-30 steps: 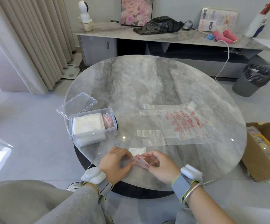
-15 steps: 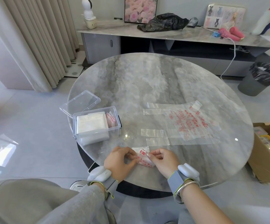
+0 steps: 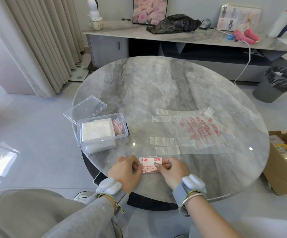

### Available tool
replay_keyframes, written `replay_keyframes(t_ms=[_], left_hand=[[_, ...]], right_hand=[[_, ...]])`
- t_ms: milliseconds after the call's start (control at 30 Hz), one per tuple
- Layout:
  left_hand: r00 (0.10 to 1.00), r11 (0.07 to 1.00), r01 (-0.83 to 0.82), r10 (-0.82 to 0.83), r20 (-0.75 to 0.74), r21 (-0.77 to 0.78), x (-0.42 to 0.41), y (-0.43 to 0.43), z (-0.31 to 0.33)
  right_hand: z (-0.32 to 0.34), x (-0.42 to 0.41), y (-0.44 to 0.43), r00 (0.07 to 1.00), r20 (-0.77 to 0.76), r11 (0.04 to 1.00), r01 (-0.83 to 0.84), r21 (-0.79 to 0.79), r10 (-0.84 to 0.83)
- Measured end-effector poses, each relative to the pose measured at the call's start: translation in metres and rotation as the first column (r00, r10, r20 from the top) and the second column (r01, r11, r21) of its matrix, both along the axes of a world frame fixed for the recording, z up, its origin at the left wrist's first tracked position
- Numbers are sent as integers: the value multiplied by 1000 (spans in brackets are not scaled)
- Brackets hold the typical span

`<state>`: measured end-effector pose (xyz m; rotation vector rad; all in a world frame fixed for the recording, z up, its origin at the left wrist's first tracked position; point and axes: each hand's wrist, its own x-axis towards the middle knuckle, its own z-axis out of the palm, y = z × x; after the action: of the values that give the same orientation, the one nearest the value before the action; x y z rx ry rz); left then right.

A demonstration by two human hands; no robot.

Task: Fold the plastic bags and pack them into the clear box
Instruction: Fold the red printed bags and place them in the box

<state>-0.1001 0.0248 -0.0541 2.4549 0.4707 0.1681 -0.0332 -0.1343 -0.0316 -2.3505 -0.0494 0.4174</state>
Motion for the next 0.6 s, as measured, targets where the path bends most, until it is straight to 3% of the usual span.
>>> replay_keyframes(t_ms=[433,600], left_hand=[[1000,999,18,-17,-5,47,1,3,1],[999,998,32,-30,-30,51,1,5,1]], right_hand=[[1,6,11,996,43,962,-67,-265,81],[15,14,14,931,204,879,-190,-437,303]])
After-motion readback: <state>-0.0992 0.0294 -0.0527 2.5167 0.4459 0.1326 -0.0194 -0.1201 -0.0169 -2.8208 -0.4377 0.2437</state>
